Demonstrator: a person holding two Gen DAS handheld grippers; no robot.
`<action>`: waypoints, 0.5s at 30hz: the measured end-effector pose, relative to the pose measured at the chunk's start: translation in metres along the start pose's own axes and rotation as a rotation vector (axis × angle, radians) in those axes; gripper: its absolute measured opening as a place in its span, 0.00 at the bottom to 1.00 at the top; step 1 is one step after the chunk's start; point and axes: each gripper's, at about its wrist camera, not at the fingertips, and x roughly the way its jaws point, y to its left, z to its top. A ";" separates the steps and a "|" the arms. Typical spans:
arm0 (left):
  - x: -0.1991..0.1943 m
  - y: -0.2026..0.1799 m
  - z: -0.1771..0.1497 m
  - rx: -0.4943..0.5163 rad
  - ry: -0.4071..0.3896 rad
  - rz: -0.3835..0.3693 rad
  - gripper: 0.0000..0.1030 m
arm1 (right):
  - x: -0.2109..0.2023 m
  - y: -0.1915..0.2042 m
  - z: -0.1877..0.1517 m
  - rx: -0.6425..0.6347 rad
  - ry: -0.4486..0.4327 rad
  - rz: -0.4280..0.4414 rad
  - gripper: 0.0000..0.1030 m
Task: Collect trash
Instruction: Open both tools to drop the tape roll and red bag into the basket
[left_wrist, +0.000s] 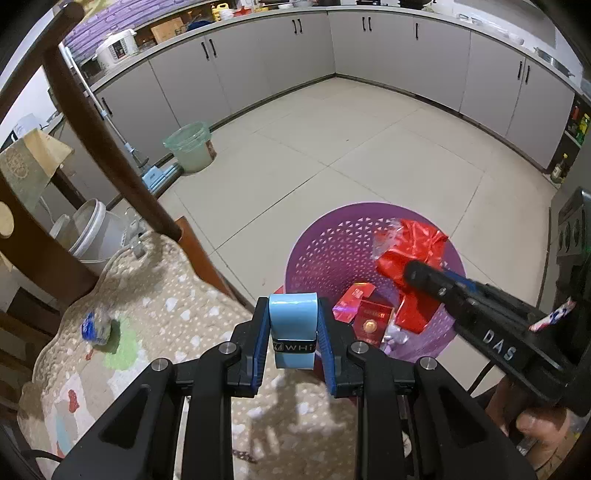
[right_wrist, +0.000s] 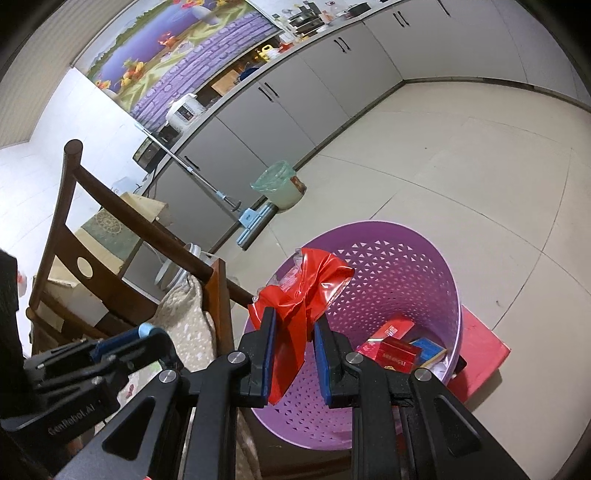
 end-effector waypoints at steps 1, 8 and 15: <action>0.001 -0.002 0.000 0.005 0.000 -0.001 0.23 | 0.000 -0.001 0.000 0.001 0.000 0.000 0.20; 0.009 -0.018 0.005 0.062 -0.001 0.008 0.23 | 0.001 -0.010 0.003 0.026 -0.005 -0.016 0.20; 0.026 -0.014 0.016 0.029 0.031 -0.024 0.23 | 0.001 -0.028 0.007 0.082 -0.009 -0.044 0.20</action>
